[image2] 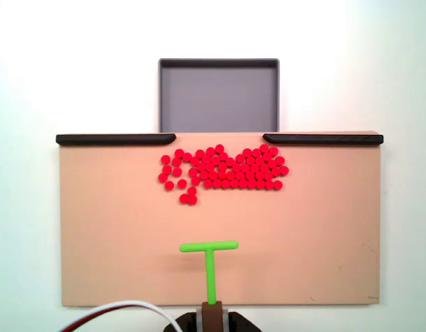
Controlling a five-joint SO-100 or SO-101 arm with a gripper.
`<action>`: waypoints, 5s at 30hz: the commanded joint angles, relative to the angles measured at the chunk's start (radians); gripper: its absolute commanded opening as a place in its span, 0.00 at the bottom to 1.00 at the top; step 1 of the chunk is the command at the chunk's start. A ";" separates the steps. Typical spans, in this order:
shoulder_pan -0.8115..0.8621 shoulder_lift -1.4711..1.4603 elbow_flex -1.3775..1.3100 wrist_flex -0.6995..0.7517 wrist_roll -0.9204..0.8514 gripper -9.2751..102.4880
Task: Gather the bottom side granules
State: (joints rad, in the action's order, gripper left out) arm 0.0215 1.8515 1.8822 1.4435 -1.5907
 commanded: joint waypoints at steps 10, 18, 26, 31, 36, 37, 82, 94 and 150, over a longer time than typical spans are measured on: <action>0.028 0.006 -0.005 -0.005 -0.002 0.08; 0.028 -0.003 -0.012 -0.005 0.005 0.08; 0.028 -0.003 -0.012 -0.005 0.006 0.08; 0.028 -0.008 -0.011 -0.005 0.012 0.08; 0.026 -0.009 -0.011 -0.005 0.014 0.08; 0.026 -0.009 -0.011 -0.005 0.014 0.08; 0.005 -0.028 0.000 -0.006 0.041 0.08; -0.077 -0.049 0.048 -0.095 0.146 0.08; -0.112 -0.212 0.207 -0.430 0.187 0.08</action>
State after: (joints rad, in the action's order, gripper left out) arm -0.0798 1.6782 2.0893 1.0201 -1.3990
